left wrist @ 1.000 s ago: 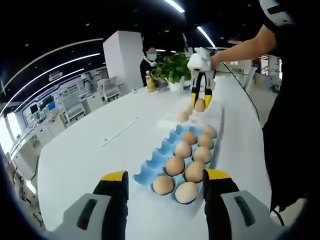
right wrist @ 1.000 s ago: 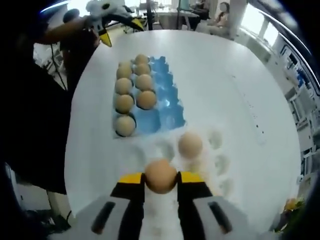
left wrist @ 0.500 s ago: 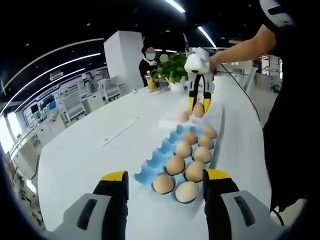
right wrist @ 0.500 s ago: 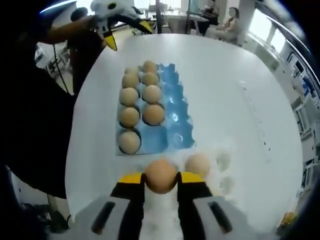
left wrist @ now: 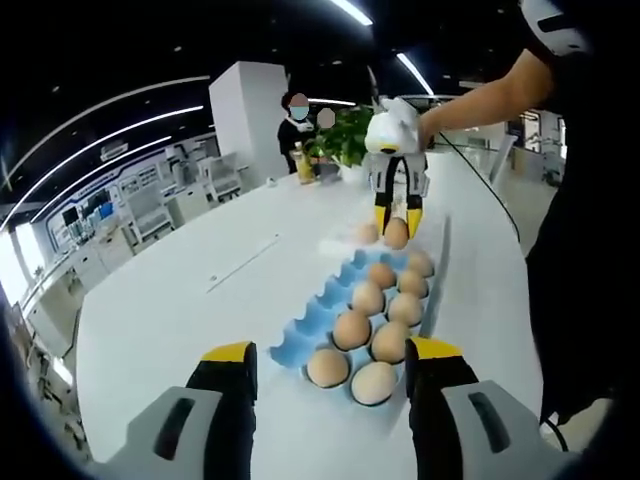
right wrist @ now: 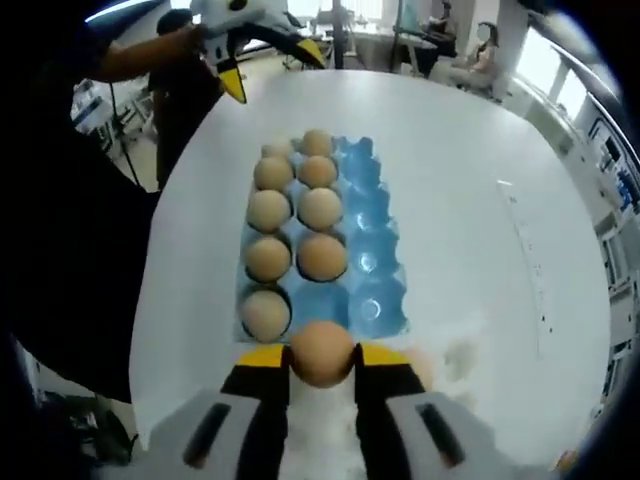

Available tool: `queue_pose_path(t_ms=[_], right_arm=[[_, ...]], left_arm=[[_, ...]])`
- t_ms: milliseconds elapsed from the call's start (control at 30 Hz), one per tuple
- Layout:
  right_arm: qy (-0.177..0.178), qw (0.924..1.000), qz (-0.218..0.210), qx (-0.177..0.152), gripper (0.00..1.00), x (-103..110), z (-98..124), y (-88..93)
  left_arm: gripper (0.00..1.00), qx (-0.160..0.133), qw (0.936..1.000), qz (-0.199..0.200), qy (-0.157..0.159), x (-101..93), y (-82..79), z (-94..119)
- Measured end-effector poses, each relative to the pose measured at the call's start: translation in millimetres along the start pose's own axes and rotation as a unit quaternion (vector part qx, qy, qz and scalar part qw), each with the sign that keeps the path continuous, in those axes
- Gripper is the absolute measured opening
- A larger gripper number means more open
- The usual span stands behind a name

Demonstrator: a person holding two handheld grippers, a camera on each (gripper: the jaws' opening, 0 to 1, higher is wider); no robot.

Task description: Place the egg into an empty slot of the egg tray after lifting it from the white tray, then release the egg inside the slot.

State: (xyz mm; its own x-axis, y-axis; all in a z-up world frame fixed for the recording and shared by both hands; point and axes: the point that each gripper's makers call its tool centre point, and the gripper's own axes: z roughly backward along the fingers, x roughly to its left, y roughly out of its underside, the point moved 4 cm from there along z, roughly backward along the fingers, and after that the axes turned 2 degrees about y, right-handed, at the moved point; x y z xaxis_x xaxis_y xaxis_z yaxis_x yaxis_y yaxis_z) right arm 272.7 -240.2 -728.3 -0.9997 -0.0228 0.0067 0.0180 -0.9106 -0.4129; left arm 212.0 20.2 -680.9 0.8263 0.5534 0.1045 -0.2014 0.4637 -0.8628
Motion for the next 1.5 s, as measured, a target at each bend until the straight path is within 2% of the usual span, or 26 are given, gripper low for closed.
queue_pose_path(t_ms=[433,900,1333,1500], right_arm=[[-0.011,0.9998,0.015,0.003,0.24,1,-17,-10.9],[-0.026,0.9989,0.025,0.03,0.25,-3,-33,-11.7],[-0.049,0.9976,0.018,0.046,0.25,-4,-44,-12.3],[-0.051,0.998,0.004,0.037,0.25,-4,-44,-11.0]], left_arm=[[0.6,0.001,1.0,0.003,0.0,-0.5,1.5,2],[0.6,-0.003,1.0,-0.004,0.003,-1.9,-3.0,0],[0.6,-0.001,1.0,-0.002,0.001,-0.7,-1.0,2],[0.6,0.0,1.0,-0.002,0.001,-0.4,-0.9,1]])
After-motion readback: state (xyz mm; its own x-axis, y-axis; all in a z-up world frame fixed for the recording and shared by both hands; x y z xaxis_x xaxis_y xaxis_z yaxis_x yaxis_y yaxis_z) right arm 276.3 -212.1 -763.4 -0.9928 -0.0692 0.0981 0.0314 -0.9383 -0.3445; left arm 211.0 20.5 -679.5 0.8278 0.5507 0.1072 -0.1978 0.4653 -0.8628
